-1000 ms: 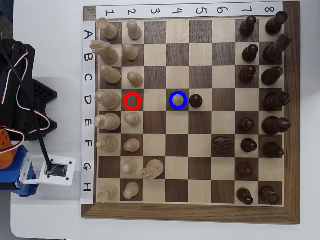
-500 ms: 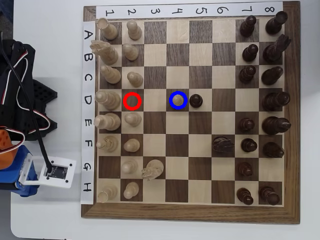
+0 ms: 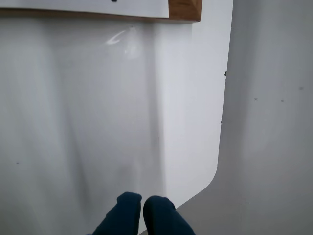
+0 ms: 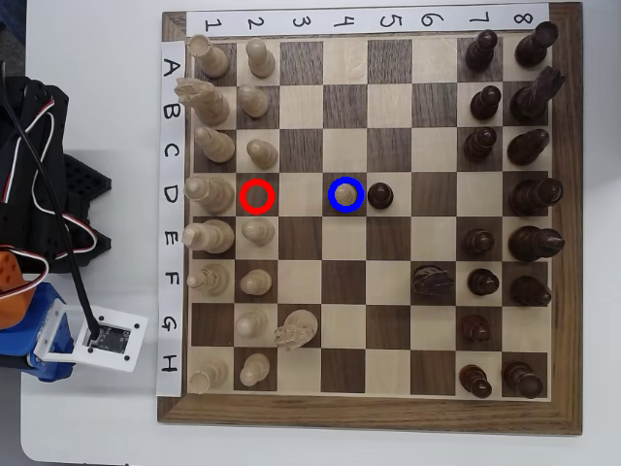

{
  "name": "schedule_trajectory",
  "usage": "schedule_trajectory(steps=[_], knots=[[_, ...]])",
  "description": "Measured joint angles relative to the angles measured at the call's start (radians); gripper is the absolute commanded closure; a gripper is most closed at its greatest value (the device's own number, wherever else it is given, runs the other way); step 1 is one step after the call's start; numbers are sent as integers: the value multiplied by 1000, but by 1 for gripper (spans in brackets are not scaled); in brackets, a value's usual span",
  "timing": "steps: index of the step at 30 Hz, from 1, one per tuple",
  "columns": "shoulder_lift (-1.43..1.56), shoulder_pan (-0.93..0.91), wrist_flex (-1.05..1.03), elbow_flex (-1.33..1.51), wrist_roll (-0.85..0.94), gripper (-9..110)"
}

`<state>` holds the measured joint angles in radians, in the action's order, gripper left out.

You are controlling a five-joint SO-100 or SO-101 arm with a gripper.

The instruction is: Move the piece to destination

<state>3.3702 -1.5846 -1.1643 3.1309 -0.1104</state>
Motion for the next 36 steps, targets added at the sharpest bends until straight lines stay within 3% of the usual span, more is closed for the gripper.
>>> schedule_trajectory(steps=[36], knots=[[0, 0, 6, 2, 37, 101]])
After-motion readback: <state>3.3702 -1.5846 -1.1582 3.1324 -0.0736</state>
